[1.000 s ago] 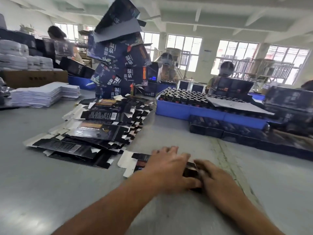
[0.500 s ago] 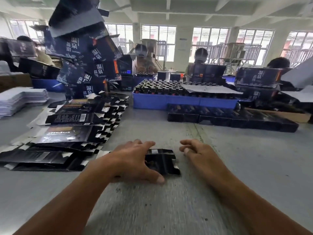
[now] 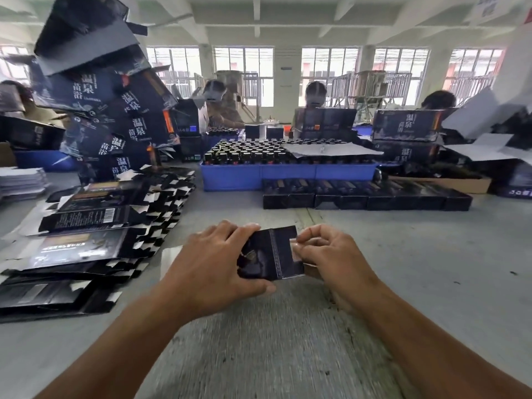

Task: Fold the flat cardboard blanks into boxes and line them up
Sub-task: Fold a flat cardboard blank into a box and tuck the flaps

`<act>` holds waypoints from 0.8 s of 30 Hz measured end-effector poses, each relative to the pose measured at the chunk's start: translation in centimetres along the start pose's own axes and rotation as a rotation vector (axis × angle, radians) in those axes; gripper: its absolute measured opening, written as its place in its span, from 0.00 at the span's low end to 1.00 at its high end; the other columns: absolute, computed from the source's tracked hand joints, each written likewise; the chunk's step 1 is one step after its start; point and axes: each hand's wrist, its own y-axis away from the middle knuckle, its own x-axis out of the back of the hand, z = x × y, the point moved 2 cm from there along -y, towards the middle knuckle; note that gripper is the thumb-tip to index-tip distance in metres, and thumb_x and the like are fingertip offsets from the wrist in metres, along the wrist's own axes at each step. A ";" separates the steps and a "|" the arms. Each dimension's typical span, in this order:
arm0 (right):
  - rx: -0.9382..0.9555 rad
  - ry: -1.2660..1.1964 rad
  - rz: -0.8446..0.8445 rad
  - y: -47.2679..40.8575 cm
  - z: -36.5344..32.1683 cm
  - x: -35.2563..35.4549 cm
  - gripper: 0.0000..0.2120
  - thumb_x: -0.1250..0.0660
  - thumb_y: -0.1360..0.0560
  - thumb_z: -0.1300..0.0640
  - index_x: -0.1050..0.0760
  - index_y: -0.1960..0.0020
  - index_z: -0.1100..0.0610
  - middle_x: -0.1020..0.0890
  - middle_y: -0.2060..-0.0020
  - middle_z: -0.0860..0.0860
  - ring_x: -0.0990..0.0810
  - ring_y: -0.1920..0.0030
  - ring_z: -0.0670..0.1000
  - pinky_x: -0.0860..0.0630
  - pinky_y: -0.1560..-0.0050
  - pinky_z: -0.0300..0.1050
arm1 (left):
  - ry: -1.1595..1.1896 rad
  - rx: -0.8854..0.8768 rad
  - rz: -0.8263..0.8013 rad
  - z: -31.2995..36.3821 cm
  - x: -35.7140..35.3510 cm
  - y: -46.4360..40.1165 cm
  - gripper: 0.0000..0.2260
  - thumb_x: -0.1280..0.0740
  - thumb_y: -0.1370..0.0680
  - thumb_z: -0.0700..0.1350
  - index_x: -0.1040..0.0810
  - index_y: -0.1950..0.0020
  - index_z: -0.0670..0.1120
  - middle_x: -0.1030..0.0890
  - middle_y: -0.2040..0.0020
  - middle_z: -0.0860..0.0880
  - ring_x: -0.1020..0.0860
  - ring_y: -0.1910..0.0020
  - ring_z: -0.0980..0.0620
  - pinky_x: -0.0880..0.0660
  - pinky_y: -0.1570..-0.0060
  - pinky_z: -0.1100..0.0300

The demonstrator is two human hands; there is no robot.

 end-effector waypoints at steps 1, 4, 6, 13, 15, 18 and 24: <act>0.003 -0.018 -0.028 0.1 -0.1 0.0 0.06 0.31 0.24 0.67 0.21 0.53 0.57 0.14 0.54 0.58 0.14 0.53 0.56 0.15 0.55 0.48 | 0.025 -0.012 0.018 0.1 0.0 0.0 0.46 0.38 0.35 0.78 0.44 0.22 0.59 0.31 0.31 0.57 0.34 0.35 0.55 0.36 0.34 0.54; 0.030 -0.002 -0.128 0.2 -0.2 0.0 0.09 0.33 0.24 0.69 0.18 0.52 0.57 0.13 0.55 0.53 0.13 0.54 0.52 0.16 0.54 0.46 | 0.065 -0.035 0.053 0.2 0.0 0.2 0.45 0.37 0.34 0.76 0.44 0.23 0.59 0.34 0.29 0.59 0.37 0.33 0.57 0.39 0.32 0.56; 0.054 0.014 -0.171 0.4 -0.3 -0.1 0.10 0.33 0.23 0.67 0.17 0.51 0.55 0.13 0.55 0.50 0.13 0.53 0.49 0.17 0.55 0.41 | 0.068 -0.047 0.066 0.1 -0.2 0.2 0.43 0.36 0.33 0.75 0.44 0.23 0.59 0.37 0.28 0.60 0.39 0.32 0.57 0.41 0.30 0.57; 0.181 0.058 -0.129 0.2 -0.6 0.2 0.14 0.34 0.20 0.64 0.18 0.42 0.49 0.13 0.52 0.46 0.14 0.51 0.47 0.18 0.54 0.40 | -0.006 -0.118 0.160 0.6 -0.3 0.4 0.43 0.40 0.31 0.74 0.46 0.21 0.57 0.33 0.27 0.56 0.37 0.31 0.55 0.41 0.34 0.58; 0.241 0.114 -0.108 0.3 -0.7 0.1 0.15 0.34 0.19 0.64 0.20 0.39 0.47 0.13 0.51 0.45 0.14 0.51 0.46 0.17 0.53 0.42 | -0.017 -0.143 0.167 0.7 -0.1 0.4 0.41 0.39 0.30 0.72 0.50 0.21 0.62 0.31 0.27 0.56 0.34 0.31 0.54 0.39 0.35 0.56; 0.277 0.200 -0.064 0.3 -0.7 -0.2 0.18 0.36 0.19 0.63 0.23 0.34 0.46 0.15 0.48 0.47 0.15 0.52 0.47 0.16 0.56 0.42 | -0.024 -0.159 0.173 0.8 -0.1 0.4 0.37 0.38 0.27 0.68 0.51 0.21 0.65 0.33 0.26 0.54 0.31 0.31 0.50 0.35 0.33 0.50; 0.356 0.309 0.015 0.5 -0.9 -0.2 0.23 0.36 0.18 0.62 0.27 0.30 0.40 0.18 0.44 0.46 0.15 0.55 0.45 0.16 0.59 0.41 | -0.023 -0.175 0.171 1.0 -0.4 0.4 0.32 0.36 0.23 0.62 0.47 0.22 0.67 0.35 0.24 0.48 0.32 0.29 0.44 0.34 0.31 0.44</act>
